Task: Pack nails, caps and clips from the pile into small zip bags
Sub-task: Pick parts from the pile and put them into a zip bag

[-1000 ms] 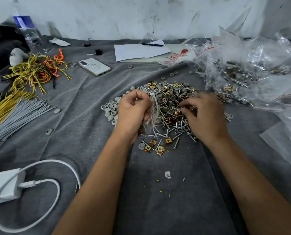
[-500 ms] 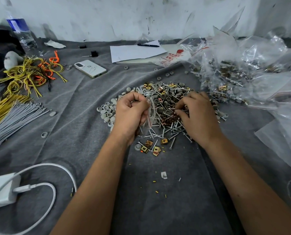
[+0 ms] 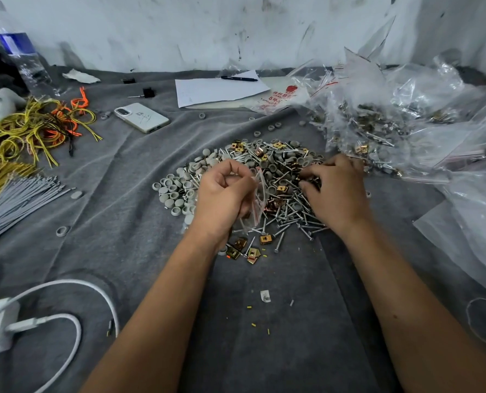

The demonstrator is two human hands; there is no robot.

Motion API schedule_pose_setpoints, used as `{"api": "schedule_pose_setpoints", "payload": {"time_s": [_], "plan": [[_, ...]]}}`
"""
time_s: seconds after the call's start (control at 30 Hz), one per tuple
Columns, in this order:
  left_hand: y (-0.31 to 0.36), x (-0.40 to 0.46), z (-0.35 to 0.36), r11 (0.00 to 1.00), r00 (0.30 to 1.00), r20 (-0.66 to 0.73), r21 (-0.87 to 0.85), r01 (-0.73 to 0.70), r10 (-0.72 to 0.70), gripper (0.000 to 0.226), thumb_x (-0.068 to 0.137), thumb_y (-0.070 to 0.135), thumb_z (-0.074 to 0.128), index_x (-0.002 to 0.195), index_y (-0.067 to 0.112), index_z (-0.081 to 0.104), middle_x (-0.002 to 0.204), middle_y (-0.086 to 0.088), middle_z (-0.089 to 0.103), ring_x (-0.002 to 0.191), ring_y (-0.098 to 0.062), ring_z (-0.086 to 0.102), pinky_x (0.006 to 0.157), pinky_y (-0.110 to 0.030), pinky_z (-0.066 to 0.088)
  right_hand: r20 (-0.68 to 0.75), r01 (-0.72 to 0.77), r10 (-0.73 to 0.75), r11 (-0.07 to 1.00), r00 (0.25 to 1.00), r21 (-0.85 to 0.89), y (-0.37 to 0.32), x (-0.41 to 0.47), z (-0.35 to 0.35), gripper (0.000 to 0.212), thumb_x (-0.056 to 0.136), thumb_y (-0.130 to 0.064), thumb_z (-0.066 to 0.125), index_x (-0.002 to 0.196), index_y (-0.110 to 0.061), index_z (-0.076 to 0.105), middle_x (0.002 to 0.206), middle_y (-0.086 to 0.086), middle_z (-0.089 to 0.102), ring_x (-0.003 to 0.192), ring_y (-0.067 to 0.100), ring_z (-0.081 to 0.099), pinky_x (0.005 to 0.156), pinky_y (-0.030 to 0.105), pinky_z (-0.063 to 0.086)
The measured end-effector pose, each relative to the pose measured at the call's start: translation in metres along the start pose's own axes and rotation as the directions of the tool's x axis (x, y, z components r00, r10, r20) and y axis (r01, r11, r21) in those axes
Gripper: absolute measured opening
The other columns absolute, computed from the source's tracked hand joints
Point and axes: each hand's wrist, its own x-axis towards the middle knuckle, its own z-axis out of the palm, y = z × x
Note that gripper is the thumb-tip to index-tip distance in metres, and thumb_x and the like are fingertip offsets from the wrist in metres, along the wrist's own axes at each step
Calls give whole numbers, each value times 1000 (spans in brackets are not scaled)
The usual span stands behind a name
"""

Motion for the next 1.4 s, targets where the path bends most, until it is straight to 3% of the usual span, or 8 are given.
{"api": "schedule_pose_setpoints", "payload": {"time_s": [0.27,0.47,0.6,0.77,0.83,0.97,1.13,1.4], "plan": [[-1,-2,5,1000,1000,17,0,-9,9,19,94,-10,61,83,6,58,47,0,47,35,-10,36,37,-19,28,75,-43,56,985,996,-168,-11,4,-3,34,98,-42,61,130,-30,65,136,15,48,130,38,35,101,46,41],[-3,0,4,999,999,31,-11,-32,32,21,94,-10,60,83,8,58,46,2,47,34,-9,36,37,-18,29,127,-55,86,971,988,-231,-10,4,-8,29,94,-42,67,110,-18,73,136,19,51,134,40,34,107,47,39],[-4,2,1,999,999,31,-18,-37,37,22,93,-11,58,82,8,58,47,3,49,35,-9,37,37,-18,30,26,0,1,998,1000,-59,-9,-3,-7,18,89,-33,77,99,-21,69,117,7,62,122,30,46,101,42,42],[-3,3,0,999,999,26,-17,-36,36,24,94,-12,57,82,8,58,50,0,48,36,-9,37,37,-17,30,-100,93,-66,948,993,304,-15,-8,-10,19,87,-6,77,86,-18,63,85,-4,66,76,10,63,68,32,57],[-2,2,1,999,999,16,-22,-31,31,24,94,-13,57,81,8,57,50,0,48,35,-9,36,36,-17,30,-91,44,-10,925,996,378,-14,-7,-12,19,88,-8,78,92,-20,65,87,-5,66,77,6,63,67,25,55],[-1,1,2,999,1000,10,-23,-27,27,23,94,-12,57,82,8,56,48,2,48,35,-9,36,36,-17,29,-39,-4,23,902,999,433,-12,-7,-12,15,89,-9,77,103,-16,76,88,-4,70,81,11,67,77,34,61],[0,1,3,999,1000,-4,-21,-31,31,22,94,-12,57,83,6,56,46,2,47,34,-9,35,36,-17,29,-47,110,-100,881,994,460,-18,-11,-15,20,88,-13,79,107,-18,79,97,-9,74,88,-3,66,77,4,47],[-2,2,5,998,998,-27,23,-52,53,22,92,-12,59,81,7,57,44,2,47,34,-10,37,38,-18,31,-86,224,-210,825,974,520,-21,-11,-16,23,88,-10,78,110,-19,79,107,-8,75,103,3,68,93,26,55]]}}
